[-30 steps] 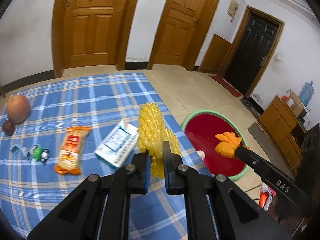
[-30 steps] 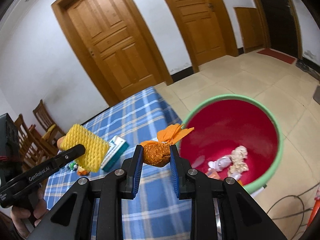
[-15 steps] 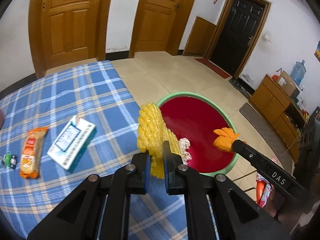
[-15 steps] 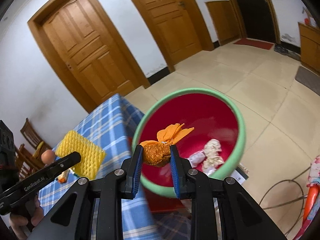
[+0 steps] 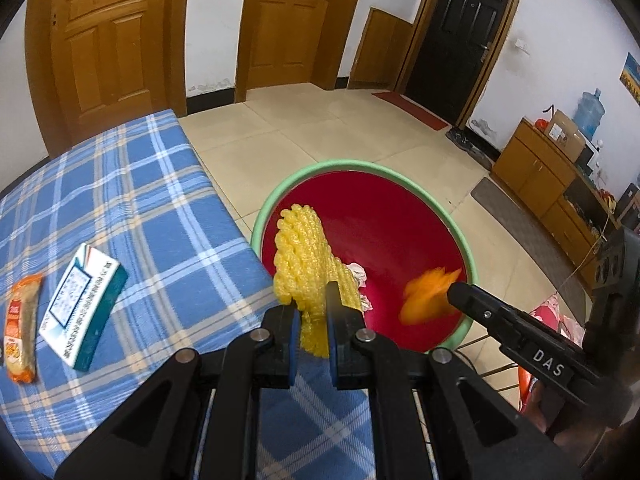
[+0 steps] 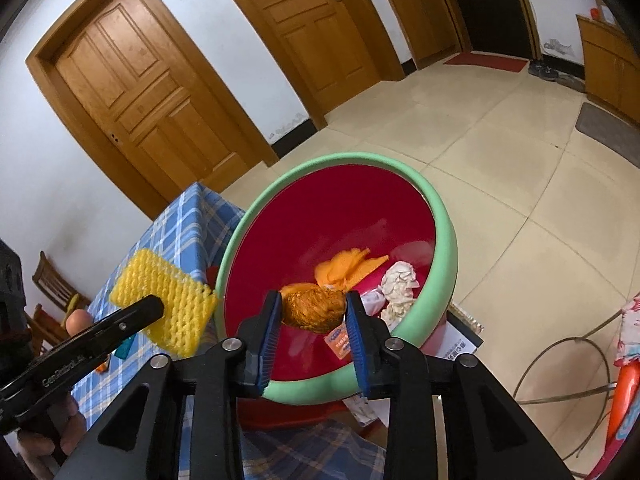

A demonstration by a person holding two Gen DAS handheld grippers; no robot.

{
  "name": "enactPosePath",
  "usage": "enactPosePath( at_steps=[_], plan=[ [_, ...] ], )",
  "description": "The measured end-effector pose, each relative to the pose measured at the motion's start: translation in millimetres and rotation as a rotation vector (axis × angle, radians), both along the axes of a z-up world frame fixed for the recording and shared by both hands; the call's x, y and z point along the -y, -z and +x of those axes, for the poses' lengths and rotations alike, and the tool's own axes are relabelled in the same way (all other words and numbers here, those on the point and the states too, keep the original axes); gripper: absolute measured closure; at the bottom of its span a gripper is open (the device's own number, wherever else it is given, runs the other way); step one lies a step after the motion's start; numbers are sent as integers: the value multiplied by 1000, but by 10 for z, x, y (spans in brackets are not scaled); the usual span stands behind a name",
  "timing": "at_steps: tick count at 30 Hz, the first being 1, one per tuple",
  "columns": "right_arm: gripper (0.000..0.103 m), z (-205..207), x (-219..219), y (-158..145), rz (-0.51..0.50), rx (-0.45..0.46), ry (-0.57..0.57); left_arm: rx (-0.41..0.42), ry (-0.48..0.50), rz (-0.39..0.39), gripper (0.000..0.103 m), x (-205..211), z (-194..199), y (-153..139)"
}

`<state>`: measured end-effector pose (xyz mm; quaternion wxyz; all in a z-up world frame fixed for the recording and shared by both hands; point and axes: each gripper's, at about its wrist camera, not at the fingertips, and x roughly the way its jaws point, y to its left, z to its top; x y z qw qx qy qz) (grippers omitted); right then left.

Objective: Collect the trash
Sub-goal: 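Carry foam net and orange peel over the red bin and release both, then grasp orange snack bag with the left tool while the right grasps white medicine box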

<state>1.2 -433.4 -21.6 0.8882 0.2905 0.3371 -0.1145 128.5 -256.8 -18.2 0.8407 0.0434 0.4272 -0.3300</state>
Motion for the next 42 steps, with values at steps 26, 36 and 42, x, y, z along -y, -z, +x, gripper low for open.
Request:
enactPosePath(
  at_steps=[26, 36, 42],
  plan=[
    [46, 1, -112, -74, -5, 10, -6, 8, -110, 0, 56, -295, 15, -83],
    [45, 39, -265, -163, -24, 13, -21, 29, -203, 13, 56, -759, 79, -109],
    [45, 92, -432, -199, -36, 13, -48, 38, -274, 23, 56, -1096, 146, -121]
  ],
)
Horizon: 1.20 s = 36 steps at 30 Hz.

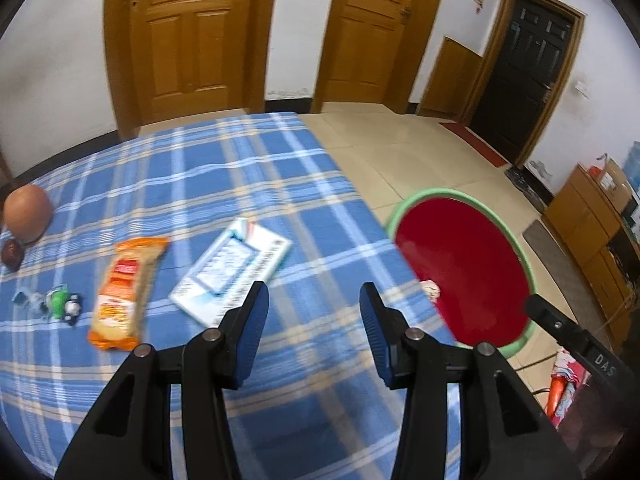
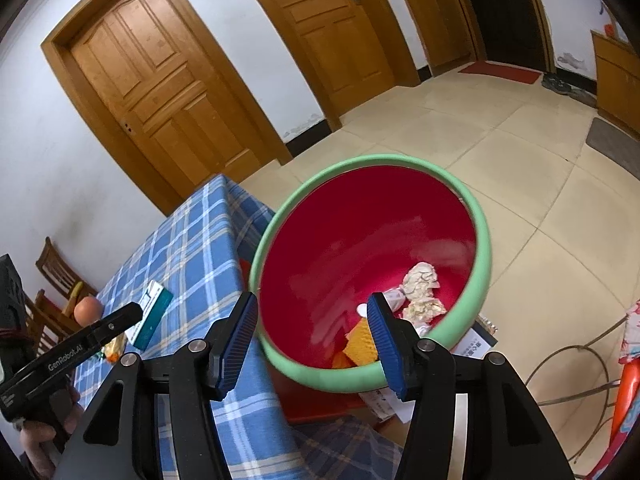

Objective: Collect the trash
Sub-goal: 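Grasp orange snack bag with the left tool while the right grasps white medicine box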

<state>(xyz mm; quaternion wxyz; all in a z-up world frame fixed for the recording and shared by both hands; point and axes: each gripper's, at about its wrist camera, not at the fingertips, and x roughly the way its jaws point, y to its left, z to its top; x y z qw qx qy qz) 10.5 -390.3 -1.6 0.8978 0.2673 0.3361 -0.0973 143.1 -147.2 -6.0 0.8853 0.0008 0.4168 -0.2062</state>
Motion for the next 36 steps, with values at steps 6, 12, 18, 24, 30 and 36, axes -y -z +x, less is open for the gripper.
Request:
enactPosePath(
  at_steps=[6, 12, 18, 24, 30, 36],
  plan=[
    [45, 70, -168, -29, -13, -5, -31, 10, -68, 14, 56, -343, 108, 10],
    [45, 135, -300, -43, -22, -12, -51, 10, -118, 39, 56, -649, 188, 63],
    [44, 211, -434, -51, -30, -25, -71, -10, -170, 59, 56, -898, 307, 166],
    [44, 280, -581, -60, -43, -37, -90, -27, -188, 93, 52, -1011, 432, 290],
    [44, 368, -715, -63, -59, -50, -110, -53, -186, 99, 51, -1041, 532, 428],
    [44, 466, -853, -54, -78, -70, -131, -56, -187, 78, 51, -1100, 564, 504]
  ],
)
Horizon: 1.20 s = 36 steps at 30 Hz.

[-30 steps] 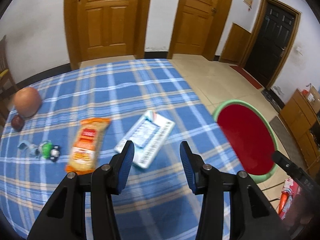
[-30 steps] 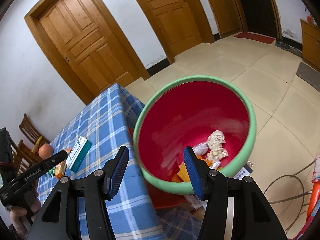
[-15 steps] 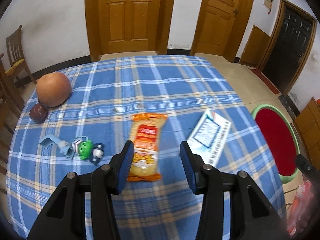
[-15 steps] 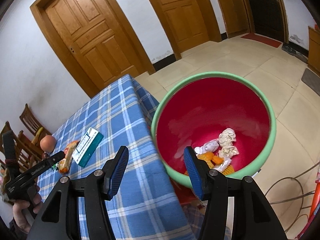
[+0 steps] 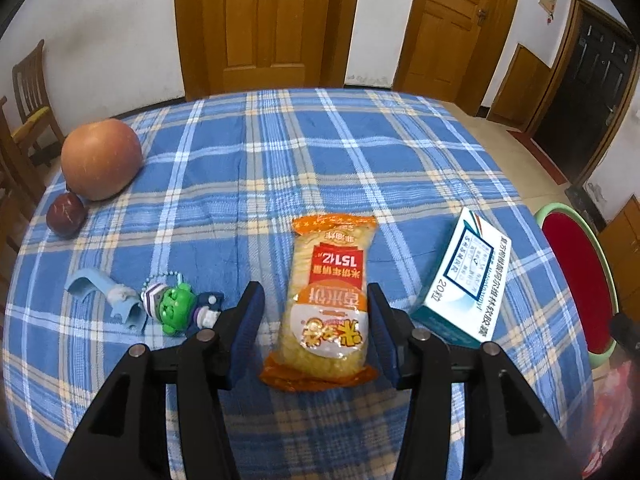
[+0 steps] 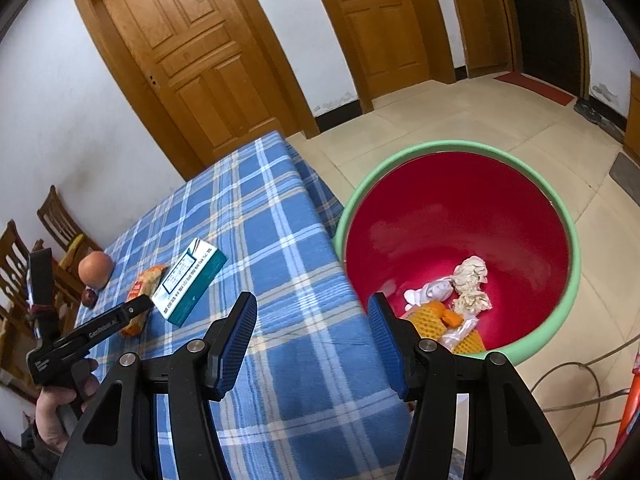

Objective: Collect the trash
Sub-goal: 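Grasp orange snack bag with the left tool while the right grasps white medicine box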

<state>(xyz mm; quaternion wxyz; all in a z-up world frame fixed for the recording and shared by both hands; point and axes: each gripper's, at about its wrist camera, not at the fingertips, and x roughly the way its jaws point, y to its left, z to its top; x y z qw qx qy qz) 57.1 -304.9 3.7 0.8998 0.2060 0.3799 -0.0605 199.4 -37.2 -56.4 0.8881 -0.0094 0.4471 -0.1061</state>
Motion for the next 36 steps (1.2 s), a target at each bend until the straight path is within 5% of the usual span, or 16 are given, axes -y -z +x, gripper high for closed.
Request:
enactPosePath(
  at_steps=[2, 4, 21, 28, 36],
  plan=[
    [44, 48, -57, 12, -8, -8, -10, 8, 9, -8, 52, -9, -10, 0],
    [44, 89, -117, 23, -13, -15, -18, 17, 21, -21, 65, -16, -23, -9],
    [43, 731, -773, 187, 62, -109, -150, 71, -91, -129, 65, -494, -42, -176],
    [35, 986, -1035, 252, 82, -130, -166, 86, -144, -134, 65, -611, -31, -201],
    [30, 1250, -1330, 285, -16, -121, -182, 85, -158, -147, 65, -658, -23, -201]
  ],
)
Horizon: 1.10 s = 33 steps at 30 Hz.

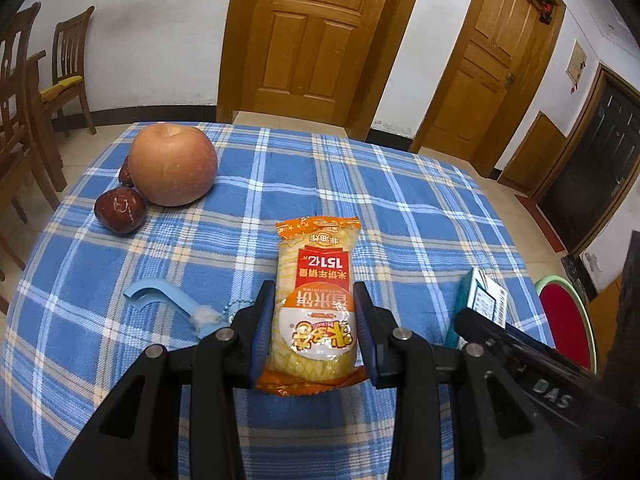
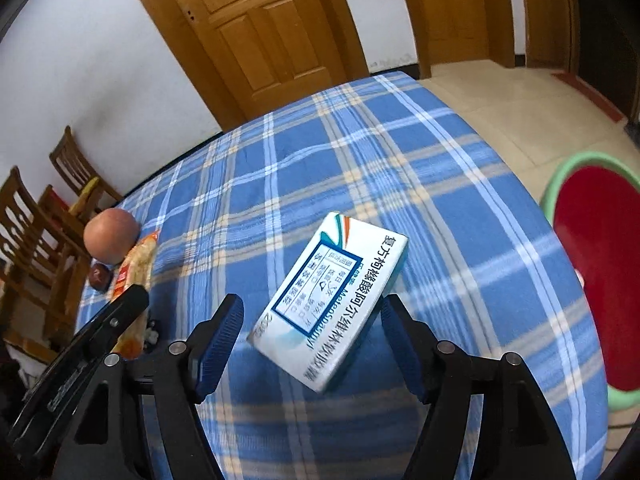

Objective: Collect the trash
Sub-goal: 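Grasp orange snack bag with the left tool while the right grasps white medicine box, then carry snack bag and medicine box over the red bin and release both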

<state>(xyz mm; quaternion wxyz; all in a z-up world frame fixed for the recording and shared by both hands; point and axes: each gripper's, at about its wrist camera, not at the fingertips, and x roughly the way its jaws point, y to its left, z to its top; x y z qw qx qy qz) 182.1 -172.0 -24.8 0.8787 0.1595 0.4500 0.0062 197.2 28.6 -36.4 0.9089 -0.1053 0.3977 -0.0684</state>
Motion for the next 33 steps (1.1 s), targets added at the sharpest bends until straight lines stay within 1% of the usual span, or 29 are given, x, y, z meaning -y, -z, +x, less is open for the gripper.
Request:
enactPosePath(
  at_steps=[3, 5, 12, 13, 14, 15, 16, 20, 22, 27, 33],
  plan=[
    [30, 54, -69, 11, -41, 13, -8, -1, -4, -4, 66, -9, -1, 0],
    [27, 69, -102, 20, -59, 21, -15, -2, -9, -6, 65, -13, -3, 1],
    [26, 70, -174, 52, -126, 41, -48, -2, -2, -3, 66, 3, -7, 6],
    [29, 68, -198, 58, -140, 42, -49, -1, 1, -2, 66, 9, -9, 6],
    [37, 59, -215, 59, -166, 43, -46, -1, 2, -1, 66, 16, -7, 4],
    [38, 52, -226, 60, -188, 45, -45, -1, 5, 0, 66, 23, -8, 5],
    [39, 48, -222, 62, -185, 49, -48, -2, 6, 0, 66, 27, -9, 4],
    [45, 12, -141, 44, -145, 51, -42, -1, 12, 6, 65, 55, -11, 3],
    [45, -37, -82, 14, -110, 60, -41, 0, 16, 10, 65, 74, -12, 6],
    [45, -210, 50, -120, -77, 112, -35, -2, 25, 21, 65, 129, -9, 17],
    [45, -415, 248, -196, -37, 127, -11, 5, 41, 35, 65, 219, -49, 9]
  ],
)
